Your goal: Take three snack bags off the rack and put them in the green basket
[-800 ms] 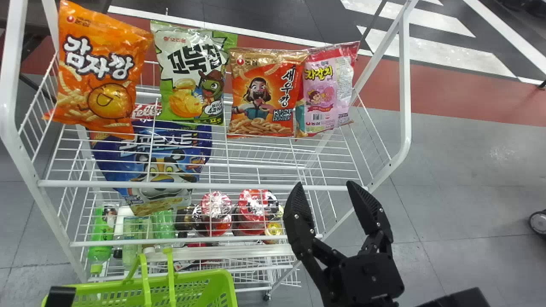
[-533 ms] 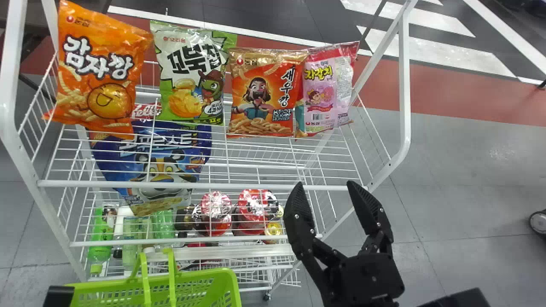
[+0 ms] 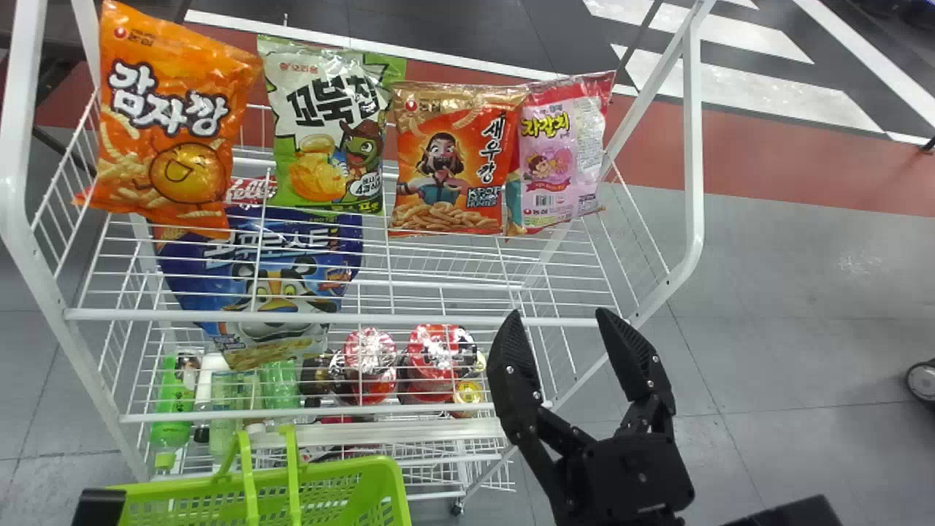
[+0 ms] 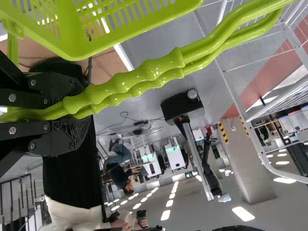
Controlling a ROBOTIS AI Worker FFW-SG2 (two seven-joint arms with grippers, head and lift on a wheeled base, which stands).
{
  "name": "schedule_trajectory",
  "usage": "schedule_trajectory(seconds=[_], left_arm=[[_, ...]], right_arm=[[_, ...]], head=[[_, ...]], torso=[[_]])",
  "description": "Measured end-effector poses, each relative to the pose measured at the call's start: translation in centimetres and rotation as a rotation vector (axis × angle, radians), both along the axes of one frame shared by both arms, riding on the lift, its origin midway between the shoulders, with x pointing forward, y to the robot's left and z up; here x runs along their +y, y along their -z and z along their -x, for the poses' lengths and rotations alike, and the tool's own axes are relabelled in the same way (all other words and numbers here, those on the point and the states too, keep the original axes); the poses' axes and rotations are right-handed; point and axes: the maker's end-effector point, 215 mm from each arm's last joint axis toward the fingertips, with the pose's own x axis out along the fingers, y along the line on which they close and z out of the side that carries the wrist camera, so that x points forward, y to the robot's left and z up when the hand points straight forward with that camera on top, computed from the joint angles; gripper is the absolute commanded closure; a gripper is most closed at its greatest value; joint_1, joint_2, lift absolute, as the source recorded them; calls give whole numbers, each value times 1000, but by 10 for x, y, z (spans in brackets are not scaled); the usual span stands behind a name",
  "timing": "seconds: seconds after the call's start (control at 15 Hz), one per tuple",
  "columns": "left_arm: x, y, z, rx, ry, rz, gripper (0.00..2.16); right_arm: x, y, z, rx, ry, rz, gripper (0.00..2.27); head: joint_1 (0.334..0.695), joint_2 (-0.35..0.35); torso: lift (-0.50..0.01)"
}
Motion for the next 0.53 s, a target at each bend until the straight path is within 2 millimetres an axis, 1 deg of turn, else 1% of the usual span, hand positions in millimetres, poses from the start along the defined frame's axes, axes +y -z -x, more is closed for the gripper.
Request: schedule_trajectory(seconds=[0.13, 0.2, 0.27, 0.33, 0.4, 0.47, 0.53], left_arm=[[-2, 0, 3, 6, 1, 6, 1774], [-4, -1, 6, 9, 3, 10, 1774], [-6, -2, 7, 11, 6, 14, 1774], [-7, -2, 8, 11, 9, 16, 1774], [-8, -2, 9, 11, 12, 16, 1774], [-9, -3, 10, 15, 15, 18, 1774], [-9, -5, 12, 19, 20, 24, 1774]], right_arm=[[1, 4, -3, 2, -6, 6, 164], [2, 5, -8, -3, -14, 10, 164], [5, 6, -16, -4, -22, 13, 167], [11, 5, -28, -5, -33, 13, 167], [21, 5, -43, -1, -51, 13, 167], [34, 7, -59, 15, -74, 16, 167], [55, 13, -80, 42, -114, 22, 164]], head=[[695, -350], [695, -350], [695, -350], [695, -350], [695, -350], [695, -350], [695, -350]], torso=[[-26], [-26], [-26], [-26], [-26], [-26], [-26]])
